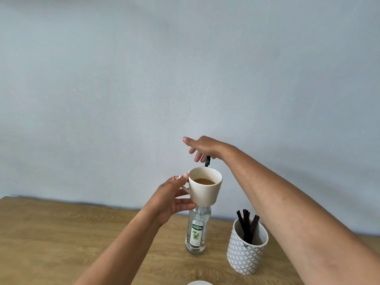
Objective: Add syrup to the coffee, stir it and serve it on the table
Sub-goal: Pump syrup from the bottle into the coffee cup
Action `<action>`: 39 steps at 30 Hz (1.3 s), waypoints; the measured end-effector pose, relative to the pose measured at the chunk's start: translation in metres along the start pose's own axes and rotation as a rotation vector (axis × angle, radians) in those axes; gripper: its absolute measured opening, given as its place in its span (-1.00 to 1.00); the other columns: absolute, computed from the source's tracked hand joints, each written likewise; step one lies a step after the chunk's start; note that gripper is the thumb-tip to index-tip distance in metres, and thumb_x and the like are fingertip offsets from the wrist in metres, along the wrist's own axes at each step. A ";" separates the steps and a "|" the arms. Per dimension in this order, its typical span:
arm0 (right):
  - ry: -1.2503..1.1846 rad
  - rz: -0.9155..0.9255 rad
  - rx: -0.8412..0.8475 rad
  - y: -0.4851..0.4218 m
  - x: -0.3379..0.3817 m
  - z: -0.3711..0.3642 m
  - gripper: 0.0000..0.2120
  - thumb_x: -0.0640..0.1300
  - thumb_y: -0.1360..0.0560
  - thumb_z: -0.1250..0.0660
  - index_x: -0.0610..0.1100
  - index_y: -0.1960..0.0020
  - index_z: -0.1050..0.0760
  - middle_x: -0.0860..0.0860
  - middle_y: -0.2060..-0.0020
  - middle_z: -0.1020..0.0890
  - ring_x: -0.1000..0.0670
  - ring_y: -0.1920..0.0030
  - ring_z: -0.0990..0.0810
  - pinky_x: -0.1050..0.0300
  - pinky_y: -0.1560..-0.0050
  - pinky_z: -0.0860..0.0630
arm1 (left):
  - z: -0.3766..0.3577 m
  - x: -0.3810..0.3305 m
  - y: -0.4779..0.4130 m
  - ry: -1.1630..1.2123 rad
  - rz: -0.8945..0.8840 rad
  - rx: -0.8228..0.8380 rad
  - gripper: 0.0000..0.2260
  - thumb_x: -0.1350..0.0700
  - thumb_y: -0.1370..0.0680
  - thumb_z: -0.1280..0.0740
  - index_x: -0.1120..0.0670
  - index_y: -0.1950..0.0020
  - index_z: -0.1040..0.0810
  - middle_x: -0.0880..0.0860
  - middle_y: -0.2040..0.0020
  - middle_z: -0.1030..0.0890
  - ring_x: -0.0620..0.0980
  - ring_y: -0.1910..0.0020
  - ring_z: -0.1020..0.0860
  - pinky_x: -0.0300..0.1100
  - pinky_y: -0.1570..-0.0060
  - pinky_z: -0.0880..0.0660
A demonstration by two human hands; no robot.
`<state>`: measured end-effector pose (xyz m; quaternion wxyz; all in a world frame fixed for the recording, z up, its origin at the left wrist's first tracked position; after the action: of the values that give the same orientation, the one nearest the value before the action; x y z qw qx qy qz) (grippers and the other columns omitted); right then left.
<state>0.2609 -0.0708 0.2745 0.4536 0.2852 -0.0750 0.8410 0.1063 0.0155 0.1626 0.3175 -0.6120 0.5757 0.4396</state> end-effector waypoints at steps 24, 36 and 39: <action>-0.012 -0.015 -0.019 0.001 -0.001 -0.001 -0.24 0.46 -0.47 0.01 -0.12 -0.20 -0.56 -0.08 0.07 -0.71 -0.16 -0.08 -0.60 -0.11 -0.09 -0.35 | -0.001 -0.006 0.003 -0.038 -0.022 -0.019 -0.66 -0.13 -0.39 -0.48 0.09 0.05 -0.56 0.26 -0.04 -0.60 0.27 0.08 -0.69 0.00 0.17 -0.65; -0.041 0.003 -0.074 -0.003 -0.006 -0.005 -0.30 0.45 -0.45 -0.06 -0.11 -0.09 -0.60 -0.06 0.20 -0.73 -0.08 0.03 -0.63 -0.10 -0.12 -0.41 | 0.000 -0.006 0.001 -0.018 -0.004 -0.017 -0.63 -0.12 -0.41 -0.48 0.10 -0.05 -0.58 0.25 -0.03 -0.61 0.25 0.08 -0.69 0.04 0.11 -0.66; -0.046 0.001 -0.071 -0.003 -0.007 -0.008 -0.30 0.44 -0.45 -0.06 -0.12 -0.11 -0.60 -0.07 0.19 -0.72 -0.07 0.08 -0.65 -0.08 -0.07 -0.42 | 0.000 -0.005 0.000 -0.017 -0.005 -0.023 -0.66 -0.10 -0.44 -0.47 0.11 -0.05 -0.58 0.26 -0.04 -0.61 0.26 0.07 -0.69 0.04 0.11 -0.66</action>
<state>0.2627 -0.0711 0.2634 0.4613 0.2884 -0.1153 0.8311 0.1070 0.0175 0.1676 0.3163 -0.6133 0.5663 0.4508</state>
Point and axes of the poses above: each hand's wrist, its own y-axis away from the middle knuckle, its own z-axis out of the back of the hand, x = y × z, the point moved 2 cm from there along -y, towards the middle knuckle
